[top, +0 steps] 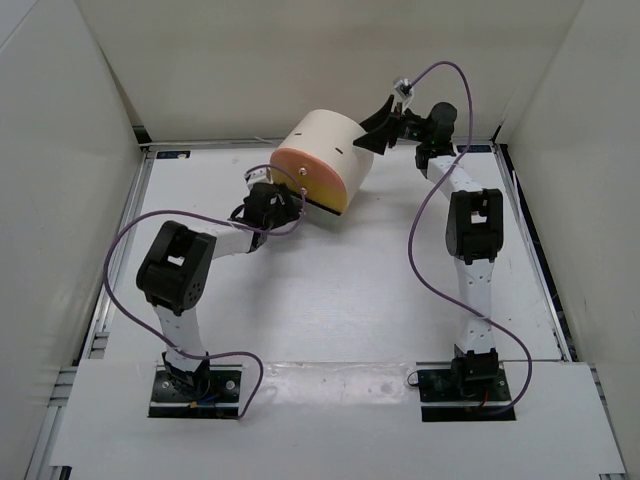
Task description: Organize the makeup
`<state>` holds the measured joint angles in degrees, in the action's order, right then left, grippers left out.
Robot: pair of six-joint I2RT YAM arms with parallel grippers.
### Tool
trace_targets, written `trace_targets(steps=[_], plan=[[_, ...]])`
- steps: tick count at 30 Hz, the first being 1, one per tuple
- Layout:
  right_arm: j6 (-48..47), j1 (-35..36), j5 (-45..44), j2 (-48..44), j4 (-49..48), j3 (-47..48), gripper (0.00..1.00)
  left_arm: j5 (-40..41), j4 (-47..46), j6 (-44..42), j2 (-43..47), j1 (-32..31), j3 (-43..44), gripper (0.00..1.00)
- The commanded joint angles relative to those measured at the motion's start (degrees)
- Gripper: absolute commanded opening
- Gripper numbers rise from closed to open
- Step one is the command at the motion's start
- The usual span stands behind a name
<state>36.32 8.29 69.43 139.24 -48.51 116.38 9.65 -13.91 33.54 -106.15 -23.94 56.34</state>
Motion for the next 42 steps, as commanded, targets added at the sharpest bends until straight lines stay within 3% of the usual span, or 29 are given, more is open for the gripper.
trace_targets(steps=[1,4,8,12,14,16,17,20,21,25,29,31,32,34,35,36,38,42], plan=[[4.3,1.2,5.5,-0.2,-5.5,-0.7,0.88,1.7,-8.1,3.3,-1.4,0.0,6.5,0.84],[4.1,1.1,5.4,-0.5,-5.5,-1.1,0.88,0.3,-8.7,3.7,-3.5,-0.3,8.9,0.96],[4.3,1.0,4.8,-0.7,-5.3,-1.1,0.87,0.7,-7.2,3.7,-3.9,-0.9,10.0,0.98],[3.6,-0.2,2.5,-1.4,-2.9,-1.4,0.89,2.6,-3.5,1.9,1.2,-0.8,7.0,0.98],[1.5,-1.3,0.2,-2.5,0.4,-1.0,0.99,3.9,0.8,0.8,3.8,-0.8,4.6,0.98],[-5.7,-2.7,-4.0,-3.9,10.8,-0.2,0.99,6.7,6.7,0.0,8.5,-0.7,2.7,0.98],[-14.6,-3.4,-6.8,-5.7,22.3,1.0,0.99,7.7,8.4,-0.5,12.2,-0.1,0.8,0.98],[-31.8,-4.2,-19.6,-9.8,43.9,3.6,0.99,10.0,16.3,-0.7,18.9,0.9,-2.5,0.98],[-33.1,-4.4,-21.2,-11.1,45.1,2.3,0.99,11.1,18.5,-0.8,23.5,1.0,-2.9,0.98],[-26.8,-9.8,-20.0,-18.8,36.6,-4.9,0.99,15.0,29.7,-1.0,33.7,1.1,-3.0,0.98],[-19.8,-14.2,-20.7,-23.2,35.6,-9.5,0.99,16.5,35.3,-2.0,40.8,1.8,-2.6,0.98],[-18.0,-16.2,-22.2,-25.8,39.0,-11.4,0.99,18.8,42.4,-0.4,41.3,2.2,0.5,0.98],[-19.1,-17.7,-26.5,-26.7,42.4,-12.5,0.99,20.1,45.5,0.7,41.1,2.1,2.0,0.98],[-25.0,-17.8,-37.5,-30.1,59.4,-12.7,0.99,23.8,53.6,3.6,40.8,2.1,5.4,0.98],[-26.1,-16.7,-52.6,-31.7,63.9,-14.8,0.99,24.8,57.1,4.3,40.4,2.1,5.9,0.98],[-26.6,-16.0,-58.8,-34.6,68.5,-16.9,0.99,25.8,58.3,4.6,40.4,2.1,5.5,0.98],[-26.1,-15.3,-68.3,-40.8,68.6,-27.0,0.99,25.2,59.3,5.1,40.1,2.1,5.0,0.98],[-23.3,-15.3,-71.9,-51.3,64.3,-43.8,0.99,24.0,60.0,7.2,40.8,2.1,4.7,0.98]])
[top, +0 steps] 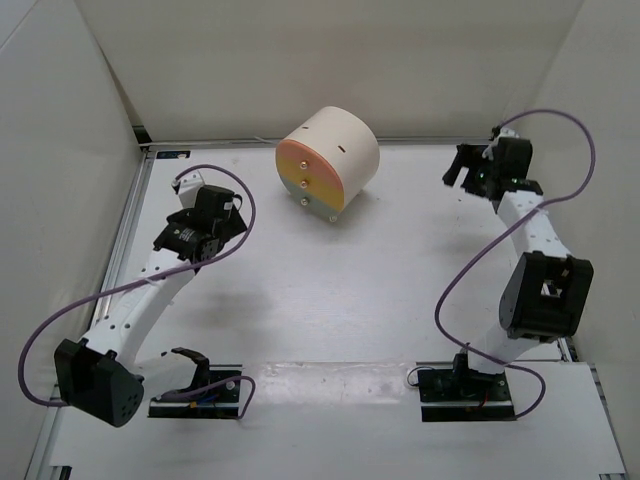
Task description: Organize the makeup
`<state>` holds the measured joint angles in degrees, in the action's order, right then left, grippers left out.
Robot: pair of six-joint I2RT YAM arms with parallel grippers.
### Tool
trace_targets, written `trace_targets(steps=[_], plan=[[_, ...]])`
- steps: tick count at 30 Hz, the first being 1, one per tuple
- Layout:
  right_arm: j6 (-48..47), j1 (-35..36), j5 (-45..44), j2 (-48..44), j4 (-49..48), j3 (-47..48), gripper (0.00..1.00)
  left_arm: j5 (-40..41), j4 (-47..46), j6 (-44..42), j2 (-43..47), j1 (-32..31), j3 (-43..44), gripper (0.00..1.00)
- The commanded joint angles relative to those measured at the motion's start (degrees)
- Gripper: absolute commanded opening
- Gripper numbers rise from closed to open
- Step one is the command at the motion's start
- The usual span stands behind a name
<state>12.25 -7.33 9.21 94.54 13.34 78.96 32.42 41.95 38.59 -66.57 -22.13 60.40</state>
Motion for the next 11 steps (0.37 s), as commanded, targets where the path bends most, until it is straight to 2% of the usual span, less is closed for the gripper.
trace_targets(steps=[1,3,7,11], plan=[[1.1,0.4,-11.0,-8.2,2.1,-10.4,0.99,0.8,2.4,1.4,2.4,0.3,0.2,0.98],[1.6,0.3,-7.5,-11.6,0.7,-14.1,0.99,-0.7,0.9,-0.1,3.5,0.4,-0.5,0.98],[3.6,0.3,-6.0,-16.1,-2.4,-17.1,0.99,-1.8,-1.5,-0.8,5.0,0.4,-1.5,0.98],[2.8,0.9,-3.2,-16.1,-2.4,-17.1,0.99,-4.3,-1.7,-0.4,5.4,0.4,-2.9,0.98]])
